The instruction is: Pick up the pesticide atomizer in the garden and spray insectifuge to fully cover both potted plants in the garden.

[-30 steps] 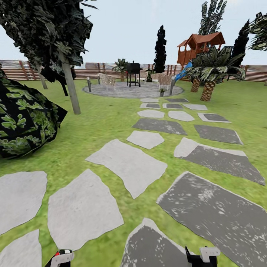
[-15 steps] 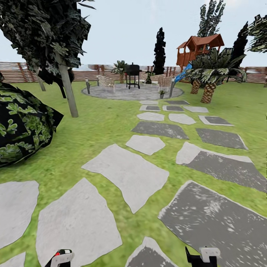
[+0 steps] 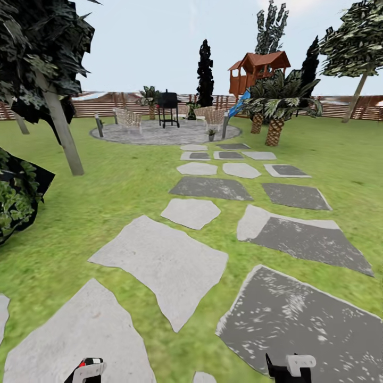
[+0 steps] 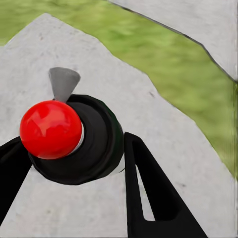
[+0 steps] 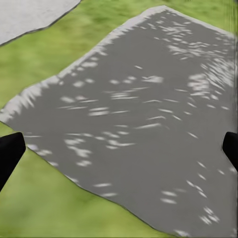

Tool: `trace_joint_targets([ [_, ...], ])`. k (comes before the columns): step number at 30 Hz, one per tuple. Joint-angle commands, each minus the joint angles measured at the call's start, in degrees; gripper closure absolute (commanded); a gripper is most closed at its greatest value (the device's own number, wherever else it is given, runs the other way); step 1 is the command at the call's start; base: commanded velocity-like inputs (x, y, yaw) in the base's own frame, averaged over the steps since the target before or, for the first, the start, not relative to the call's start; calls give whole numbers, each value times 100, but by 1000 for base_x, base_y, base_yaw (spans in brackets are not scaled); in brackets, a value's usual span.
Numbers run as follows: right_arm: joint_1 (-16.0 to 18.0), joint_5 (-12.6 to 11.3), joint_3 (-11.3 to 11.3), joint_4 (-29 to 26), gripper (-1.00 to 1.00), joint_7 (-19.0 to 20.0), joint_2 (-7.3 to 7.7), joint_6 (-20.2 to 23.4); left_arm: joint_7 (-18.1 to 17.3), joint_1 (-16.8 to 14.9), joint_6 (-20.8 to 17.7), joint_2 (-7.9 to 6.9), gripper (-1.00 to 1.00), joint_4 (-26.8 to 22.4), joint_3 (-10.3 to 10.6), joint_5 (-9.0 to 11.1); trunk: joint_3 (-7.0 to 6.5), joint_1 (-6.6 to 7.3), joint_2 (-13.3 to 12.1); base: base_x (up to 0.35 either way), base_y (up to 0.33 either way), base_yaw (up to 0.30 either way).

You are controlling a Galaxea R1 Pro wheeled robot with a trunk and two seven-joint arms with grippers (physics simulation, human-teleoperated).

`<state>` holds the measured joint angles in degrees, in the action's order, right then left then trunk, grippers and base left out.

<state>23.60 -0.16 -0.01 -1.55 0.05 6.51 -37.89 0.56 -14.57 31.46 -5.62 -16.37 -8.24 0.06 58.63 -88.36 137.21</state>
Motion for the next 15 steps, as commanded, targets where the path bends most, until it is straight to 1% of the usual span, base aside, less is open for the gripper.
trace_joint_targets([
  [1,4,-1,1,6,-100,-8,0,-16,6,-2,18,0,100,3,-3,4,5,-2,2,339,0,-214],
  [3,4,-1,-5,6,-100,-18,0,-16,6,-2,18,0,100,3,-3,7,5,-2,2,339,0,-179],
  [5,4,1,-1,6,-100,-21,0,-16,6,-2,18,0,100,3,-3,5,5,-2,2,339,0,-75],
  [15,4,25,7,6,-100,-11,7,-24,6,-2,19,0,100,3,-3,-6,5,-2,2,339,0,-9],
])
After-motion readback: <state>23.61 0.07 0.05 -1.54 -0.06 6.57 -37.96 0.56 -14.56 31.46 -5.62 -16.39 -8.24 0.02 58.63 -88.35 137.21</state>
